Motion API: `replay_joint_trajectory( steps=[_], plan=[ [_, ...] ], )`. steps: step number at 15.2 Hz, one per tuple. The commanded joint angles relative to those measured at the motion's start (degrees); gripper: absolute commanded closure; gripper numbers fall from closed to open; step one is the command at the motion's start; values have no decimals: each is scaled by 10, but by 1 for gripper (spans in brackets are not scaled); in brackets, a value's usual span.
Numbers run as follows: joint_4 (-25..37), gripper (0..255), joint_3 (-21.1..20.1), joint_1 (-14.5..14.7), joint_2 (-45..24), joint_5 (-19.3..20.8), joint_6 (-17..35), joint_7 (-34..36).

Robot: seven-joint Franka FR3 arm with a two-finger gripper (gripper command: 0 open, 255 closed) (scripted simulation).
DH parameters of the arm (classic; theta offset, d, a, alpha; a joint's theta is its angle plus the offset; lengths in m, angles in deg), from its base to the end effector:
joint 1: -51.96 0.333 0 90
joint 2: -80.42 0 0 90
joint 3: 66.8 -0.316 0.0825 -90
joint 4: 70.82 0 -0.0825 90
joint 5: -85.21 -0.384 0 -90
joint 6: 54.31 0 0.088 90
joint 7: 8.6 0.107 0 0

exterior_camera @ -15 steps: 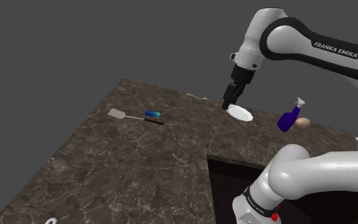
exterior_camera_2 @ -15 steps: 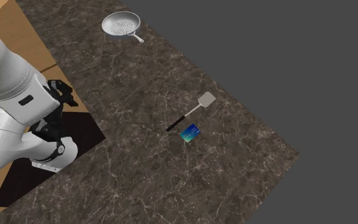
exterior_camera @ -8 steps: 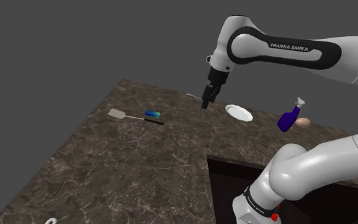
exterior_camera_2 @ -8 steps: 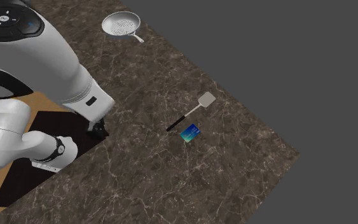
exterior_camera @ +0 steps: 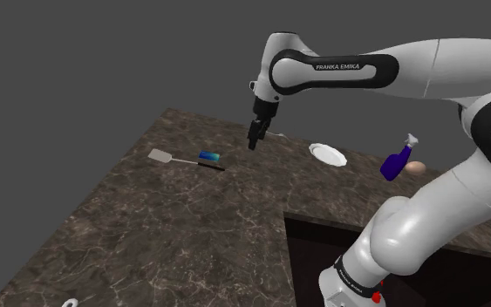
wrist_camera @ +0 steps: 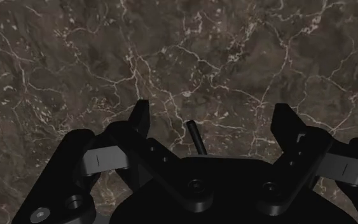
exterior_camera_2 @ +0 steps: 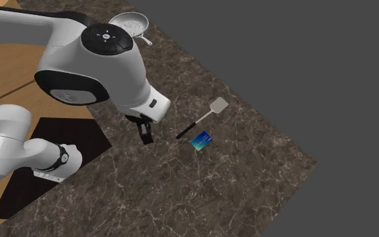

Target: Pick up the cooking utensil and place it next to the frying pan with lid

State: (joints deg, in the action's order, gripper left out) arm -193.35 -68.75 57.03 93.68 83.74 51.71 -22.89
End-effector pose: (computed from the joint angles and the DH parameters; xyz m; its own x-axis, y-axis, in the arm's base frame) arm 0.4754 0.0614 0.4988 0.9333 0.3554 -0.0510 0.3542 -0.9347 -0.0299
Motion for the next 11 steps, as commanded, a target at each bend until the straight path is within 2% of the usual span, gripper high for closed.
replay_joint_trajectory(
  steps=[1, 11],
  plan=[
    [25, 0, -6, 6, -42, 3, 17, -9],
    [203, 0, -30, 32, -257, 32, 53, -53]
  ],
)
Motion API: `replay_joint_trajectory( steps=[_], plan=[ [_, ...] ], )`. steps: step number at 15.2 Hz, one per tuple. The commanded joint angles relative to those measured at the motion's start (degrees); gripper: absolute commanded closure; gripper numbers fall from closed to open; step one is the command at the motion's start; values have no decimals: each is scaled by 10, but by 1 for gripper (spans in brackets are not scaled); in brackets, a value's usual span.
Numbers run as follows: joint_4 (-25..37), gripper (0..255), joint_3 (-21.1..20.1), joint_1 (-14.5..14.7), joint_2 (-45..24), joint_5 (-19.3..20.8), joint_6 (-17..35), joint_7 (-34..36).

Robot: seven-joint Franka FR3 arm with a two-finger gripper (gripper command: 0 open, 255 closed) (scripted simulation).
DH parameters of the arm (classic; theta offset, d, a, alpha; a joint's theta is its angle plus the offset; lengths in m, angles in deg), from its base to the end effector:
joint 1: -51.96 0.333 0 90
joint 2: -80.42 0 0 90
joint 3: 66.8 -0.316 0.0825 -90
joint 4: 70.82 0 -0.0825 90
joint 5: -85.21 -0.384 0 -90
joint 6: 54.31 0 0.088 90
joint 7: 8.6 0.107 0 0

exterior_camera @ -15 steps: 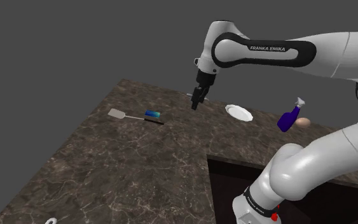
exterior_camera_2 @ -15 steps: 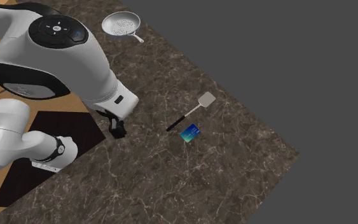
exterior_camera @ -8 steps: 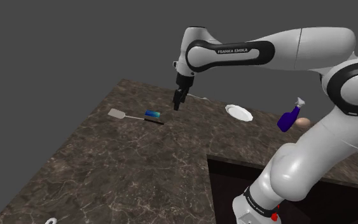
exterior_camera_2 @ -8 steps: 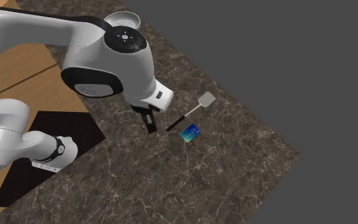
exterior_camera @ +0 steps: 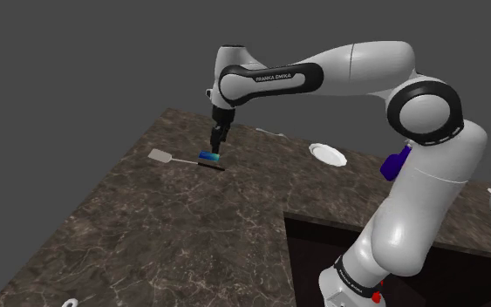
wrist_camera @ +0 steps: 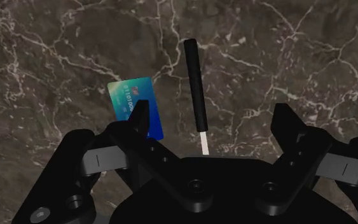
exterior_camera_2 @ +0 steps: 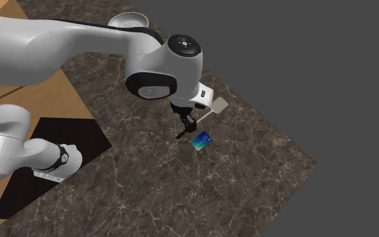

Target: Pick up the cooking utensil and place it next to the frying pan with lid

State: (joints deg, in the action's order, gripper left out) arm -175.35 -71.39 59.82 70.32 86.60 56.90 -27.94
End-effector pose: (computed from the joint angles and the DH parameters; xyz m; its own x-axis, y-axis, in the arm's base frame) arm 0.5882 0.1260 0.4329 0.8438 0.5335 -0.0584 0.5338 -0.8455 -0.0120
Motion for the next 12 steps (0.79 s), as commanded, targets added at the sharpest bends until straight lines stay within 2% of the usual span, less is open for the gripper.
replay_joint_trajectory(
  steps=[1, 8, 12],
  plan=[
    [44, 0, -6, 7, -46, 8, 1, -6],
    [223, 0, -18, 36, -206, 38, -20, -33],
    [202, 0, -17, 36, -212, 39, 8, -33]
  ],
)
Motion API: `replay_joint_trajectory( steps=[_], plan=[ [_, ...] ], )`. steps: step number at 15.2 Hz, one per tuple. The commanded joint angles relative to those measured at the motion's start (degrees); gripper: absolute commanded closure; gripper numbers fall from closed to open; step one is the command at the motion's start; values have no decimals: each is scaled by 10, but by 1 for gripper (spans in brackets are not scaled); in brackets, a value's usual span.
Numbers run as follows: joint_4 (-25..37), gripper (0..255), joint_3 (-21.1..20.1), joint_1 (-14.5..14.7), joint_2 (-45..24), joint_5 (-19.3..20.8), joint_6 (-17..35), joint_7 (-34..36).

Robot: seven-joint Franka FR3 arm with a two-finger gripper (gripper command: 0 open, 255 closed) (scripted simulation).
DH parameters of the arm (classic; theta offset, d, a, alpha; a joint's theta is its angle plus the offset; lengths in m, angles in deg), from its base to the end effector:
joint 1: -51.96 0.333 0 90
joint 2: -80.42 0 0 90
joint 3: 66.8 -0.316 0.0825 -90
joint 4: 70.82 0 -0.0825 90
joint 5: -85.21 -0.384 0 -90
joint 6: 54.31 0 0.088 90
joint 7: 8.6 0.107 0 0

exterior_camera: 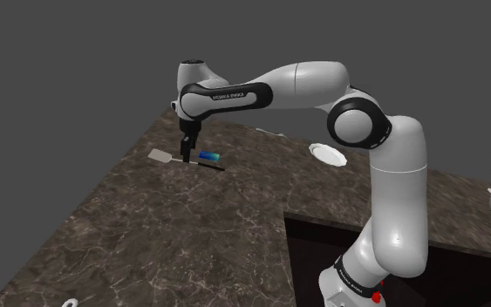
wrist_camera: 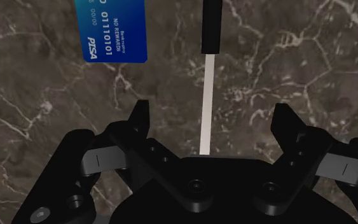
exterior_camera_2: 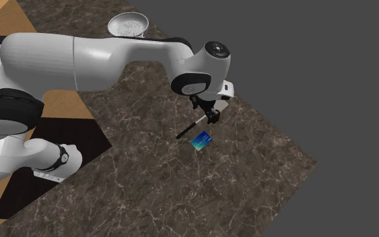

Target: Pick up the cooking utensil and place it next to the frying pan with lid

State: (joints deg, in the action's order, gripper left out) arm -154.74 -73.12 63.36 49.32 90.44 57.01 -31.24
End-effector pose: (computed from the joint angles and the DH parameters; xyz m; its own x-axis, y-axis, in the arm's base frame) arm 0.6701 0.1943 0.3626 0.7460 0.6626 -0.0665 0.6641 -0.7477 0.0004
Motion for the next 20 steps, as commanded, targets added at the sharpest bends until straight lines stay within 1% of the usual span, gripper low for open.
replay_joint_trajectory(
  steps=[1, 4, 12, 13, 20],
  plan=[
    [-9, 0, 0, 0, -4, 1, 13, 1],
    [-21, 0, 1, 0, -10, 2, 30, 1],
    [-20, 0, 1, 0, -10, 2, 30, 1],
    [-20, 255, 1, 0, -10, 2, 30, 1],
    [-20, 255, 1, 0, -10, 2, 30, 1]
  ],
)
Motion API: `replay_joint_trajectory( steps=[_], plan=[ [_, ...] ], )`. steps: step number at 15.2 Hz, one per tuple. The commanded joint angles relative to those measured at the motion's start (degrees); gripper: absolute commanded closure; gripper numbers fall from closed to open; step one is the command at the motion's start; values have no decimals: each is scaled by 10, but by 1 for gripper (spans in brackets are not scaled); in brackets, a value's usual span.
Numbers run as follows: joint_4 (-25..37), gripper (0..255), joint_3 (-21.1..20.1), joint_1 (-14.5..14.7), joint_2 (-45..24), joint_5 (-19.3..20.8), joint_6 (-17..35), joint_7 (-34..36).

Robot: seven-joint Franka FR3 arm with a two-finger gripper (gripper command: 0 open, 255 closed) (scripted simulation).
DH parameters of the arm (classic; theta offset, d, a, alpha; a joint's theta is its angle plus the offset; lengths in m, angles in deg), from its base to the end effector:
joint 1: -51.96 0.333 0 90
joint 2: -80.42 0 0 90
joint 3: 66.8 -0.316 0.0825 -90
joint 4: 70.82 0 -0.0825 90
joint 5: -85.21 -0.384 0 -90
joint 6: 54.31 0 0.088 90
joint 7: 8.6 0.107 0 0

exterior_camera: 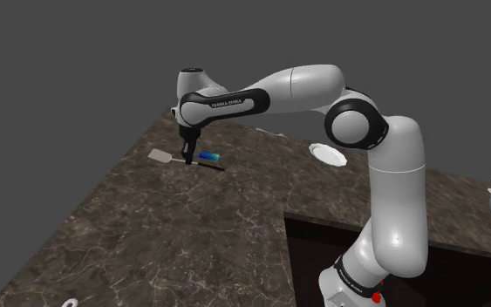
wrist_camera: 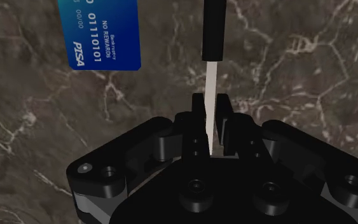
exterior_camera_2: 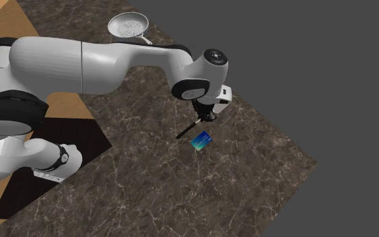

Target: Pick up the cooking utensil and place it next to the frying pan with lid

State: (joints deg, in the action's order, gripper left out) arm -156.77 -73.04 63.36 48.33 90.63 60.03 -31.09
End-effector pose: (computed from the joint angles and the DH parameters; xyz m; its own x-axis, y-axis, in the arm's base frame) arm 0.6689 0.1942 0.3385 0.7453 0.6634 -0.0664 0.6649 -0.7470 0.0005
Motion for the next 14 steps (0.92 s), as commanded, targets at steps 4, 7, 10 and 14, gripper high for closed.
replay_joint_trajectory(
  steps=[4, 7, 10, 14],
  plan=[
    [6, 255, 0, 0, 6, -1, -12, -1],
    [18, 255, -1, 0, 13, -2, -31, -2],
    [31, 255, -2, 0, 20, -3, -51, -3],
    [50, 255, -2, 0, 27, -4, -78, -5]
  ],
)
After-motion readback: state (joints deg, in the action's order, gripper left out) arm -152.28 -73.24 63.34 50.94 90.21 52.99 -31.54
